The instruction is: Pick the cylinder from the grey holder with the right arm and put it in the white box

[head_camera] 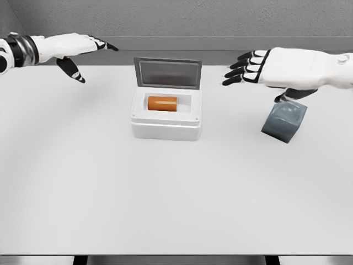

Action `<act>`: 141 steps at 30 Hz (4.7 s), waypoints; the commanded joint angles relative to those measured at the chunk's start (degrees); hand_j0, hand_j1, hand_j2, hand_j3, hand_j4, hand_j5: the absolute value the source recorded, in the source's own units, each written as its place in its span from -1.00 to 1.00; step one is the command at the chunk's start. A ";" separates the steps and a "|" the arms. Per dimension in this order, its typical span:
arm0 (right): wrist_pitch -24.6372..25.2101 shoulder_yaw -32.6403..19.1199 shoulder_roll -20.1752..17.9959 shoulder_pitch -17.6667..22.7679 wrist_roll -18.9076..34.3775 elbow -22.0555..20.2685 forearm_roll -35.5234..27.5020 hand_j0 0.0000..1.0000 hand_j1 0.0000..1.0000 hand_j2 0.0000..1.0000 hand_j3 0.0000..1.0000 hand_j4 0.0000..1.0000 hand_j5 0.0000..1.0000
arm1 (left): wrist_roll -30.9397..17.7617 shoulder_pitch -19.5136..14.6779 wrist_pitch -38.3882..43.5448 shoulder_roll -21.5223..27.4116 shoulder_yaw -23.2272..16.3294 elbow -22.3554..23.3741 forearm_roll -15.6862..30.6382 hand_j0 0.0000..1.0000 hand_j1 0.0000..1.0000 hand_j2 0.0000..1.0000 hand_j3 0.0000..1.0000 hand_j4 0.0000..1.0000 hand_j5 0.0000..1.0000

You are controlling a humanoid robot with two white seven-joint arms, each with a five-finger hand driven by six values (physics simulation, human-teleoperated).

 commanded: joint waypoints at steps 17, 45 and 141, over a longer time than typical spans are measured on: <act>0.24 -29.35 8.32 29.72 -0.05 0.22 -13.18 1.00 1.00 1.00 1.00 1.00 1.00 | 0.06 -0.79 0.15 -4.85 1.58 2.40 -6.35 1.00 1.00 1.00 1.00 1.00 1.00; 0.24 -29.26 11.31 32.35 -0.05 2.94 -13.35 1.00 1.00 1.00 1.00 1.00 1.00 | -0.03 -1.15 0.15 -7.93 1.32 2.49 -10.65 1.00 1.00 1.00 1.00 1.00 1.00; 0.24 -29.26 11.31 32.44 -0.05 3.03 -13.35 1.00 1.00 1.00 1.00 1.00 1.00 | -0.65 5.97 0.15 3.76 3.25 -11.93 -8.46 1.00 1.00 1.00 1.00 1.00 1.00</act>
